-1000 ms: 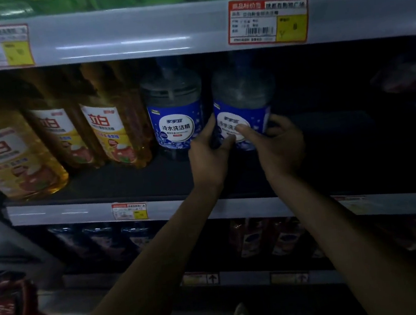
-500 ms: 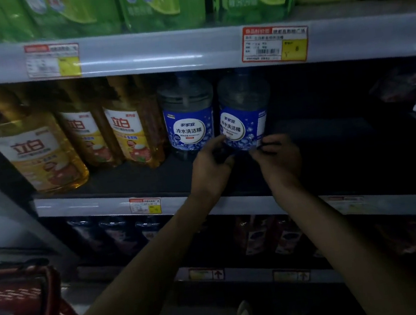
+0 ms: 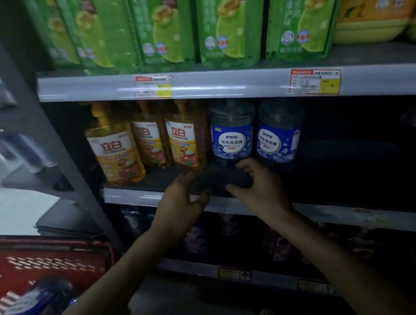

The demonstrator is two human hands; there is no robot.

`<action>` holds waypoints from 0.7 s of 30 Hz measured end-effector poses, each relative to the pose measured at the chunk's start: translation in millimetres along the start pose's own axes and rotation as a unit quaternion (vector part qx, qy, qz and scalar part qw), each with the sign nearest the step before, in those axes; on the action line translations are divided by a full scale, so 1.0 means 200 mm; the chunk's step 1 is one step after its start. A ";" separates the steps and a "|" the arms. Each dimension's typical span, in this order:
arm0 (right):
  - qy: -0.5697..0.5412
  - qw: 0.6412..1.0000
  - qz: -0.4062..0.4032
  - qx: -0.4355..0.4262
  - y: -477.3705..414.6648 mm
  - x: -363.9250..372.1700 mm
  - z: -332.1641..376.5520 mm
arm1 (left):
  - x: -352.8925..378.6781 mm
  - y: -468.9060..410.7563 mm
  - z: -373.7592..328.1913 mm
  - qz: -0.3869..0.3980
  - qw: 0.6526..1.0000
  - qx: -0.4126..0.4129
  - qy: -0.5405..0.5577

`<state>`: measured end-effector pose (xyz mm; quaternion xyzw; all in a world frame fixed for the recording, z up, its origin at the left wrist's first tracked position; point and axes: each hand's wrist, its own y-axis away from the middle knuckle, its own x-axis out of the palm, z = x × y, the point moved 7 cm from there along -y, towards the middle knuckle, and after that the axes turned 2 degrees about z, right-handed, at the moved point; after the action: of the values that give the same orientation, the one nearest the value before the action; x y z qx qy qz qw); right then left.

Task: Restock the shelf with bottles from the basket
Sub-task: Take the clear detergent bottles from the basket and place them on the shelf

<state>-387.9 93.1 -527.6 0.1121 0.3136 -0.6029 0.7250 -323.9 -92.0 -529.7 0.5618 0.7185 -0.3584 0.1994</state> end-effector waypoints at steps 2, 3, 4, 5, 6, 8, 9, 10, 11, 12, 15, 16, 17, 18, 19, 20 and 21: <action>0.035 0.998 0.036 -0.033 0.02 0.07 0.11 | -0.10 0.09 0.08 0.000 1.000 -0.019 -0.005; 0.055 0.996 0.054 -0.053 0.04 0.10 0.17 | -0.15 0.13 0.11 0.002 0.999 -0.032 -0.005; 0.074 0.992 0.074 -0.073 0.06 0.14 0.22 | -0.19 0.18 0.14 0.006 0.999 -0.045 -0.005; 0.095 0.987 0.094 -0.091 0.09 0.18 0.27 | -0.23 0.23 0.18 0.011 0.998 -0.054 -0.004; 0.116 0.981 0.112 -0.105 0.12 0.22 0.30 | -0.27 0.29 0.20 0.018 0.998 -0.061 -0.008; 0.151 0.968 0.149 -0.136 0.19 0.31 0.37 | -0.35 0.42 0.26 0.028 0.997 -0.065 -0.008; 0.169 0.959 0.170 -0.151 0.22 0.36 0.39 | -0.39 0.49 0.29 0.025 0.997 -0.067 -0.001; 0.189 0.949 0.190 -0.167 0.26 0.41 0.41 | -0.43 0.57 0.33 0.018 0.997 -0.068 0.007; 0.212 0.937 0.210 -0.179 0.30 0.46 0.43 | -0.46 0.65 0.37 0.012 0.997 -0.075 0.006; 0.235 0.926 0.227 -0.190 0.34 0.50 0.43 | -0.48 0.73 0.43 0.007 0.996 -0.084 0.003; 0.298 0.890 0.268 -0.216 0.45 0.62 0.44 | -0.51 0.91 0.56 0.001 0.993 -0.117 -0.011; 0.309 0.880 0.281 -0.225 0.49 0.66 0.44 | -0.51 0.95 0.57 -0.001 0.992 -0.125 -0.011; 0.314 0.872 0.293 -0.236 0.53 0.69 0.45 | -0.52 0.99 0.58 -0.005 0.992 -0.129 -0.013; 0.316 0.864 0.304 -0.248 0.57 0.73 0.46 | -0.52 1.04 0.59 -0.008 0.991 -0.128 -0.019; 0.318 0.856 0.314 -0.260 0.60 0.76 0.47 | -0.52 1.09 0.60 -0.006 0.990 -0.136 -0.027; 0.322 0.848 0.325 -0.269 0.64 0.81 0.48 | -0.52 1.15 0.63 -0.005 0.989 -0.146 -0.030; 0.330 0.838 0.336 -0.276 0.67 0.85 0.49 | -0.52 1.23 0.68 0.001 0.987 -0.160 -0.031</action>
<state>-216.6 -63.3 -581.8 0.1983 0.6309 -0.1382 0.7372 -76.3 -234.1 -619.7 0.5121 0.7595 -0.2554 0.3093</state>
